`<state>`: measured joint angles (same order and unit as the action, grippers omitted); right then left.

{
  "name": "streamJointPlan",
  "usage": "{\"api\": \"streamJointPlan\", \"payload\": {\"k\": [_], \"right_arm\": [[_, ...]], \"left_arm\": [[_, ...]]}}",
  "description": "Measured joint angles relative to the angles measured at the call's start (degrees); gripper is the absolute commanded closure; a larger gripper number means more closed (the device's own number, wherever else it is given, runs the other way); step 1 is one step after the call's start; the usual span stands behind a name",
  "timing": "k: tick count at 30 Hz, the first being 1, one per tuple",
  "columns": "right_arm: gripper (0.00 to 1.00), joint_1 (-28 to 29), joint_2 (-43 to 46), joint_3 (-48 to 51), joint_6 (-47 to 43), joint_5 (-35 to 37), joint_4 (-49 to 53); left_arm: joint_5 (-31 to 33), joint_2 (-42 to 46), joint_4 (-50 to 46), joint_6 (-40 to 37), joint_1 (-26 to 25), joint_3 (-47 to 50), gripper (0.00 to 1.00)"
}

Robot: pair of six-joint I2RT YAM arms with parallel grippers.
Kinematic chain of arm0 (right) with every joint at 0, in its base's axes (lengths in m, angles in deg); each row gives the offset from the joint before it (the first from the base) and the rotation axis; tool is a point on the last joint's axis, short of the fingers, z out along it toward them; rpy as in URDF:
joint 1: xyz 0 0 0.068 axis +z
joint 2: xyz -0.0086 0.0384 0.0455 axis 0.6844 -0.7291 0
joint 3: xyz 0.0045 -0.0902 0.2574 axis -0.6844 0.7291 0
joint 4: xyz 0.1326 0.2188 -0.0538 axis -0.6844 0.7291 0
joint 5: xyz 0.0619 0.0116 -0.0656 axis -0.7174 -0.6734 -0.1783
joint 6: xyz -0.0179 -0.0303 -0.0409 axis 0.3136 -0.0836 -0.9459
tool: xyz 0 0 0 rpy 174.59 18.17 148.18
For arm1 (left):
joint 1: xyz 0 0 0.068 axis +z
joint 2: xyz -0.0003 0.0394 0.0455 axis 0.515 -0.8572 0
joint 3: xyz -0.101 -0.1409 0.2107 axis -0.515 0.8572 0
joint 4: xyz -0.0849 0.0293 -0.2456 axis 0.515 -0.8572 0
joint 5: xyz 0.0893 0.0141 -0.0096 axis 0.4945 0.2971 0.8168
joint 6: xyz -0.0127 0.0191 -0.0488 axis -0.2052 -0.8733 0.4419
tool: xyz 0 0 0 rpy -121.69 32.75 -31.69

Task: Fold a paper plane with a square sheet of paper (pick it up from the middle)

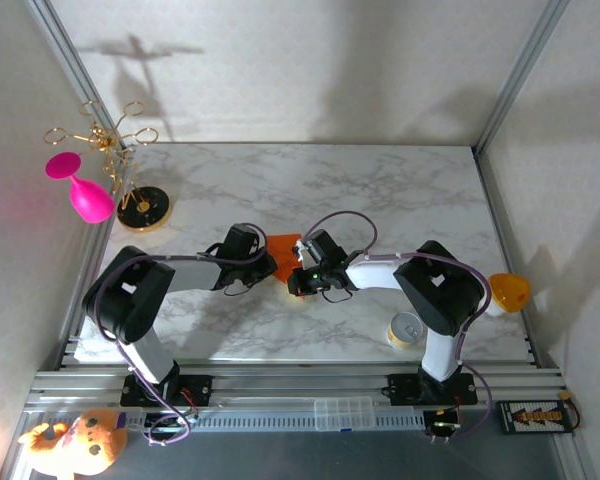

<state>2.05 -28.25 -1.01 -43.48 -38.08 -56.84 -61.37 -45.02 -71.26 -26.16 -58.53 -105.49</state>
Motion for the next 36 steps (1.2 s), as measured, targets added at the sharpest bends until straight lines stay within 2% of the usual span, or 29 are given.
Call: {"api": "streamJointPlan", "payload": {"k": [9,18,36], "right_arm": [[1.00,-0.1,-0.1,-0.1,0.0,-0.2,0.0],[1.00,-0.2,-0.3,-0.4,0.0,-0.3,0.5],[1.00,-0.2,-0.3,-0.4,0.0,-0.5,0.5]], "left_arm": [[-0.1,0.3,0.0,-0.6,0.0,0.0,0.89],[-0.3,7.0,1.5,-1.5,-1.2,0.7,0.89],[-0.2,0.7,1.7,-0.4,-1.4,1.4,0.93]]}}
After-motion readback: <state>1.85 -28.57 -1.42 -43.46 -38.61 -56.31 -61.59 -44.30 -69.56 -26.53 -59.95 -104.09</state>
